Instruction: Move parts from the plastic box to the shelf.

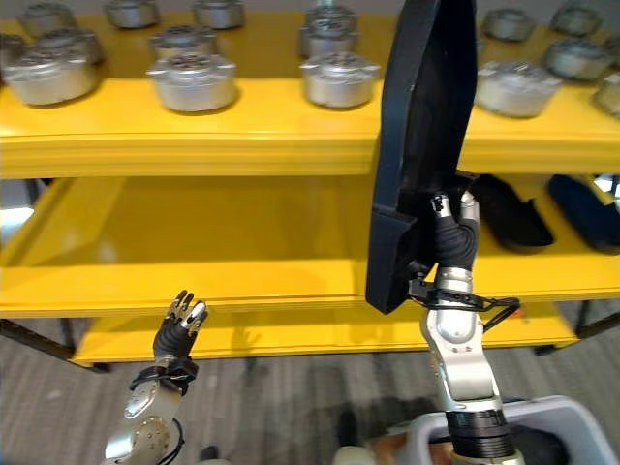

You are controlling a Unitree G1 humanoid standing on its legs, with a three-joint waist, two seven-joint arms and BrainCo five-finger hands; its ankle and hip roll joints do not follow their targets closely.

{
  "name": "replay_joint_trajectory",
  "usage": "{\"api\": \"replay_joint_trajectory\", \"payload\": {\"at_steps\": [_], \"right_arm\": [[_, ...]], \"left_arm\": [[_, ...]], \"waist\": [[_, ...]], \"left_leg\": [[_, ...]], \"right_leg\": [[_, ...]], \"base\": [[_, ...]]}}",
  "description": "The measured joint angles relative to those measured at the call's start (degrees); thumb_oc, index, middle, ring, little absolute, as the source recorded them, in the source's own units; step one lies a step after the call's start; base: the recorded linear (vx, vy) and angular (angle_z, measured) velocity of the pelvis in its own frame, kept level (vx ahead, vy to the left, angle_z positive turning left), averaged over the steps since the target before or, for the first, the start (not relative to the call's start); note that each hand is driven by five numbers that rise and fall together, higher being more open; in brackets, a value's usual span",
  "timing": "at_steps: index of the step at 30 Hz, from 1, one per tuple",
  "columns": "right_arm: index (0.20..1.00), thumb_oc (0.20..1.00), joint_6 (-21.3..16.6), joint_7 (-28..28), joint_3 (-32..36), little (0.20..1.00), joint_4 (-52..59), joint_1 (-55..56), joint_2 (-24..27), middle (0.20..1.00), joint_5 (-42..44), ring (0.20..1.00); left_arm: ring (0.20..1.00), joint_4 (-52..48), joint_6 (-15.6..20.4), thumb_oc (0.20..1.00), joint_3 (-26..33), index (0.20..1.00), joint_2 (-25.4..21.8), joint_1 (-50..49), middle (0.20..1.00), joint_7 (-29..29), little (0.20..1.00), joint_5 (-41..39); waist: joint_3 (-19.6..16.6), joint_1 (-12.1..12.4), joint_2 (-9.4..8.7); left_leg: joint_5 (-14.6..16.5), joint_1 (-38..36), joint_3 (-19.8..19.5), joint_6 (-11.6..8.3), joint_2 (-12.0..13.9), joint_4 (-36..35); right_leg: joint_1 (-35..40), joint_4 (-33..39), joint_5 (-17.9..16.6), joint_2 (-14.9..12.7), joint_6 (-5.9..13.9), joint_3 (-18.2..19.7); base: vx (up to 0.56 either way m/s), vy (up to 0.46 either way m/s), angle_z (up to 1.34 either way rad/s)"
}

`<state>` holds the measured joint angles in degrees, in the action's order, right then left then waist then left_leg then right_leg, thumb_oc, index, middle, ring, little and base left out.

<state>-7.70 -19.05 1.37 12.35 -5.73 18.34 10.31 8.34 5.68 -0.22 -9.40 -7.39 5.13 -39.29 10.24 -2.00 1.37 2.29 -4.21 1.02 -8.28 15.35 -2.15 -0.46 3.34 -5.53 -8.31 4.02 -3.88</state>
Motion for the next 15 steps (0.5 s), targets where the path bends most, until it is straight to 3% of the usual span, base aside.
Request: {"api": "replay_joint_trajectory", "payload": {"at_steps": [1,3,7,9,11,15], "right_arm": [[0.200,0.200,-0.44,0.10,0.20,0.200,0.78,1.36,-1.06,0.200,-0.20,0.200],[0.200,0.200,-1.18,0.12,-0.19,0.200,1.25,1.93,-2.95,0.200,-0.25,0.200],[0.200,0.200,-1.99,-0.07,-1.08,0.200,1.41,3.52,-4.31,0.200,-0.32,0.200],[0.200,0.200,-1.62,0.61,-1.50,0.200,1.39,3.33,-4.17,0.200,-0.41,0.200],[0.200,0.200,-1.38,1.02,-1.70,0.200,1.23,3.32,-4.16,0.200,-0.47,0.200],[0.200,0.200,-0.18,1.66,-1.71,0.200,0.15,3.76,-3.70,0.200,-0.47,0.200]], "left_arm": [[1.000,-0.61,0.00,1.000,0.33,1.000,-2.30,-1.27,1.000,-0.02,1.000,0.05],[1.000,-1.16,0.05,1.000,0.82,1.000,-5.17,-3.66,1.000,-0.07,1.000,0.12],[1.000,-1.21,0.04,1.000,1.79,1.000,-6.65,-5.00,1.000,-0.02,1.000,0.49],[1.000,-1.22,0.06,1.000,1.80,1.000,-6.42,-4.49,1.000,-0.02,1.000,0.51],[1.000,-1.22,0.06,1.000,1.84,1.000,-6.34,-4.49,1.000,0.05,1.000,0.55],[1.000,-1.24,0.06,1.000,1.94,1.000,-4.73,-4.86,1.000,0.16,1.000,0.62]], "waist": [[-0.95,-0.06,-1.21],[-2.73,1.49,-3.69],[-4.16,1.31,-5.29],[-4.31,1.53,-5.17],[-4.39,1.58,-5.21],[-5.08,1.52,-5.30]], "left_leg": [[-0.74,-1.37,-0.59,0.75,-1.67,-1.58],[-1.38,-3.17,-0.11,-0.22,-4.03,-3.41],[-1.22,-3.25,0.37,0.10,-6.15,-3.20],[-0.97,-3.23,1.05,0.63,-6.42,-3.21],[-0.97,-2.80,1.34,0.56,-6.19,-3.47],[-1.05,-2.72,1.62,0.52,-6.04,-3.48]], "right_leg": [[1.88,-0.71,0.05,0.55,-0.56,-0.02],[4.11,1.92,0.51,-1.69,0.73,-0.57],[3.70,1.90,-0.07,-3.55,0.71,-0.14],[3.35,1.93,0.27,-3.84,1.46,-0.07],[2.91,1.94,0.63,-3.81,3.61,0.04],[2.59,2.24,0.82,-3.73,3.85,0.09]], "base": [[0.05,0.175,0.15],[0.03,0.173,-0.02],[0.01,0.147,-0.07],[0.01,0.130,-0.14],[0.03,0.127,-0.02],[0.03,0.054,-0.03]]}}
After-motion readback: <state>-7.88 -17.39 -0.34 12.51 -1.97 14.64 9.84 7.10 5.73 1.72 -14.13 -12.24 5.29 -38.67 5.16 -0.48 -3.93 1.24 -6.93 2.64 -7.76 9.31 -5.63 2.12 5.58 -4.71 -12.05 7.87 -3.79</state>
